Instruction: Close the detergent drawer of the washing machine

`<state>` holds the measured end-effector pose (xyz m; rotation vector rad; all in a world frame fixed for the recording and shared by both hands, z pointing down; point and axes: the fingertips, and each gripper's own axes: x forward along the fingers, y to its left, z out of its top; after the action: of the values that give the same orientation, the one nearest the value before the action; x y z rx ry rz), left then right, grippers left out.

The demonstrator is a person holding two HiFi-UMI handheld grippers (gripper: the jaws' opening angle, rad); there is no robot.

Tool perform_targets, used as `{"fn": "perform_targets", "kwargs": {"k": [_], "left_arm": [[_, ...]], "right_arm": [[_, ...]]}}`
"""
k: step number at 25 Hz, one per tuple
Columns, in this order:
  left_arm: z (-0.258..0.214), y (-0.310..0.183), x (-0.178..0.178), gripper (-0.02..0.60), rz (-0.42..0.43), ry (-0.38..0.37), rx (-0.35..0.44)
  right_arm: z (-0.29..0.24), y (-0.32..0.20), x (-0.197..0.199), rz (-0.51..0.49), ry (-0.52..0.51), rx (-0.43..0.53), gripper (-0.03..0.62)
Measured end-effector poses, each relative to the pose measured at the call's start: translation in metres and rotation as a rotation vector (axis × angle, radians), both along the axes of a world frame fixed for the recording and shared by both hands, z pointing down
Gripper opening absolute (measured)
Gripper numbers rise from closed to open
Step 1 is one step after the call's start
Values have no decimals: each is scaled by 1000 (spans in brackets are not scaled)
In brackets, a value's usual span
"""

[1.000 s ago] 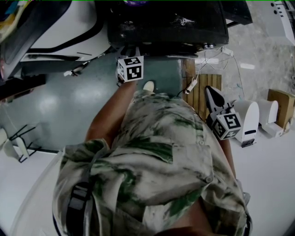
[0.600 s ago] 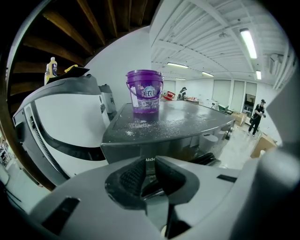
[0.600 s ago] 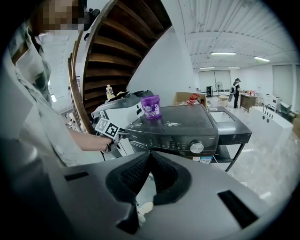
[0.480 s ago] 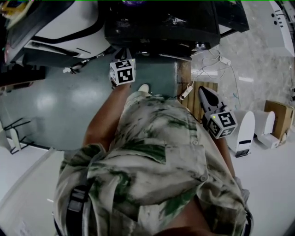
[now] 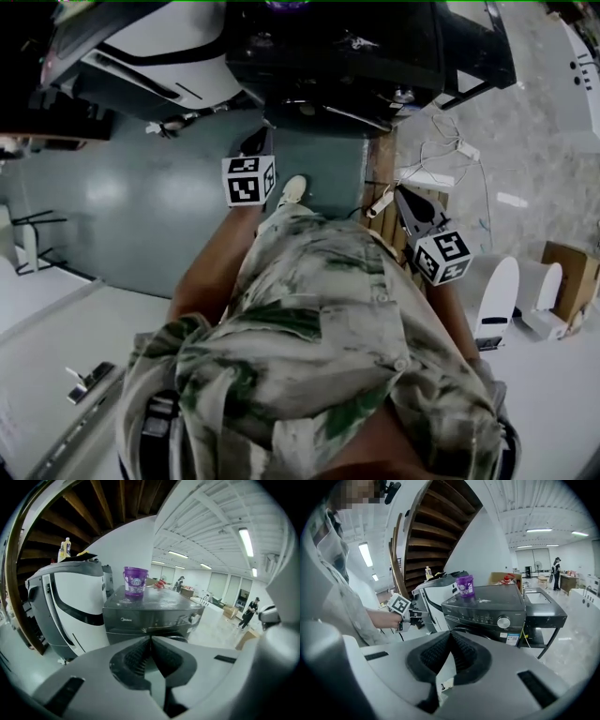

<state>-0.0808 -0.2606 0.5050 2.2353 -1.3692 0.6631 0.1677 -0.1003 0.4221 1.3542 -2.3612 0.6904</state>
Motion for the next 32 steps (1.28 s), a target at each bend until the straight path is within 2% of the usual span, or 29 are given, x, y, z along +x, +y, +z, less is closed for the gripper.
{"fn": "perform_targets", "kwargs": {"k": [5, 9, 11, 15, 22, 28, 32], "left_arm": [[-25, 69, 40, 29, 120, 133, -14], [-34, 123, 75, 28, 280, 175, -37], [-39, 146, 83, 28, 329, 194, -48], [-51, 174, 80, 26, 327, 241, -69], [-62, 188, 75, 25, 268, 278, -77], [-65, 198, 84, 25, 322, 212, -46], [-72, 201, 88, 25, 314, 284, -61]], "right_arm": [[4, 26, 3, -77, -15, 7, 21], [11, 38, -1, -134, -25, 11, 21], [12, 45, -7, -168, -31, 11, 21], [8, 52, -16, -217, -42, 23, 21], [-2, 58, -15, -220, -56, 50, 21], [-9, 61, -15, -224, -48, 73, 21], [-14, 63, -18, -225, -48, 82, 21]]}}
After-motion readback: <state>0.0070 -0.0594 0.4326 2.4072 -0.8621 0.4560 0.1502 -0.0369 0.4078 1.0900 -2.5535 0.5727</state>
